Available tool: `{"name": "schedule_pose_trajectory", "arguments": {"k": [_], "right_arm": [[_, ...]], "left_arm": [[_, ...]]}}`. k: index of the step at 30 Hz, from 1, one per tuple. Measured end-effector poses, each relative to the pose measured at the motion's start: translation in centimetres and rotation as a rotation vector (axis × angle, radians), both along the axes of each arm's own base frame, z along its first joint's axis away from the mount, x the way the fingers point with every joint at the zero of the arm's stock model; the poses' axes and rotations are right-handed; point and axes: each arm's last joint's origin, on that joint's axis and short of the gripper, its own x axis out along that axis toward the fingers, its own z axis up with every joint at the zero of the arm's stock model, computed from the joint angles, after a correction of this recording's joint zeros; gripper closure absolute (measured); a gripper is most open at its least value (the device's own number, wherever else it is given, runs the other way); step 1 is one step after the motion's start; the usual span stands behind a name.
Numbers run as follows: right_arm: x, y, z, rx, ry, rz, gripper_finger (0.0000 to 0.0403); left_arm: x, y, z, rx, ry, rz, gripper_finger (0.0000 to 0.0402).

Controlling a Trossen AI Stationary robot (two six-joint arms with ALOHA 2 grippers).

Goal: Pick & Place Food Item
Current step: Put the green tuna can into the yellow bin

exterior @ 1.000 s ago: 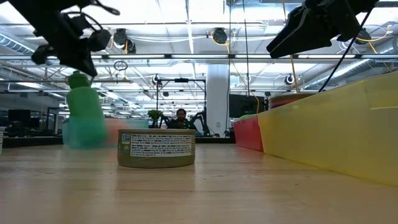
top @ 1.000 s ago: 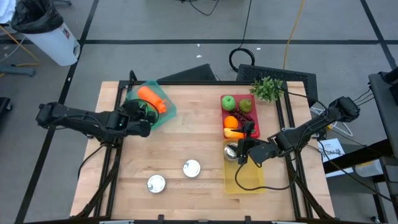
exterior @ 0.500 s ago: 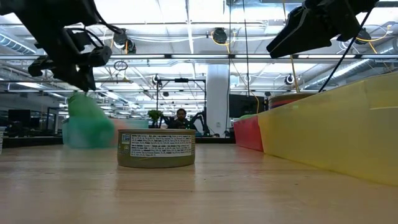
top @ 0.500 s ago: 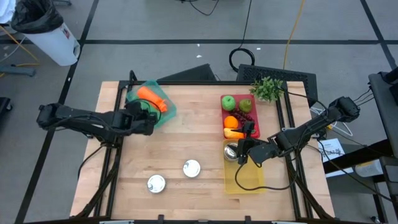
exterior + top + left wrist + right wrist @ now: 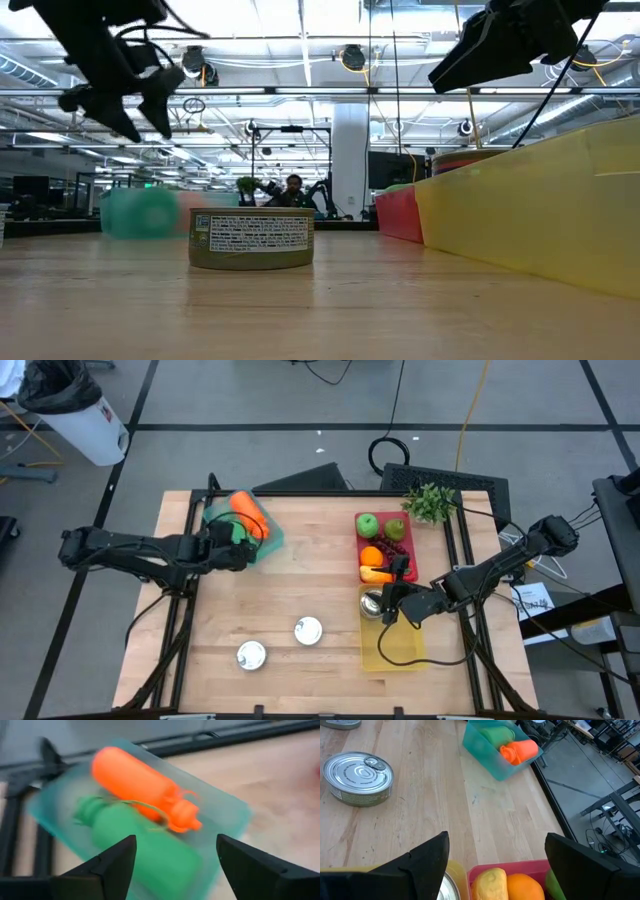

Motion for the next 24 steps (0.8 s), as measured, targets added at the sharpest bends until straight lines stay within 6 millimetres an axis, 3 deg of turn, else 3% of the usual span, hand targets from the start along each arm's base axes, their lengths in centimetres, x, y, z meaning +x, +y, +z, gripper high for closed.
{"name": "schedule_pose_trajectory", "arguments": {"k": [4,7,11,15,19,24], "right_arm": [[0.0,0.0,0.0,0.001,-0.001,0.000,0.0094],[0.0,0.0,0.0,0.009,-0.005,-0.005,0.0094],[0.0,0.0,0.0,0.009,-0.004,-0.005,0.0094],[0.0,0.0,0.0,0.009,-0.004,-0.005,0.0094],[0.0,0.0,0.0,0.009,-0.004,-0.005,0.0094],[0.0,0.0,-0.2,0.008,-0.002,-0.005,0.0094]], "left_arm": [[0.8,-0.5,1.9,-0.126,-0.056,-0.141,0.0111],[1.7,-2.0,2.7,-0.270,-0.087,-0.387,0.0116],[3.5,-5.7,3.0,-0.458,-0.208,-0.718,0.0125],[4.7,-10.3,1.9,-0.562,-0.220,-0.889,0.0126],[4.9,-14.4,-0.4,-0.691,-0.127,-0.920,0.0129],[4.3,-17.6,-3.1,-0.986,0.032,-0.802,0.0141]]}}
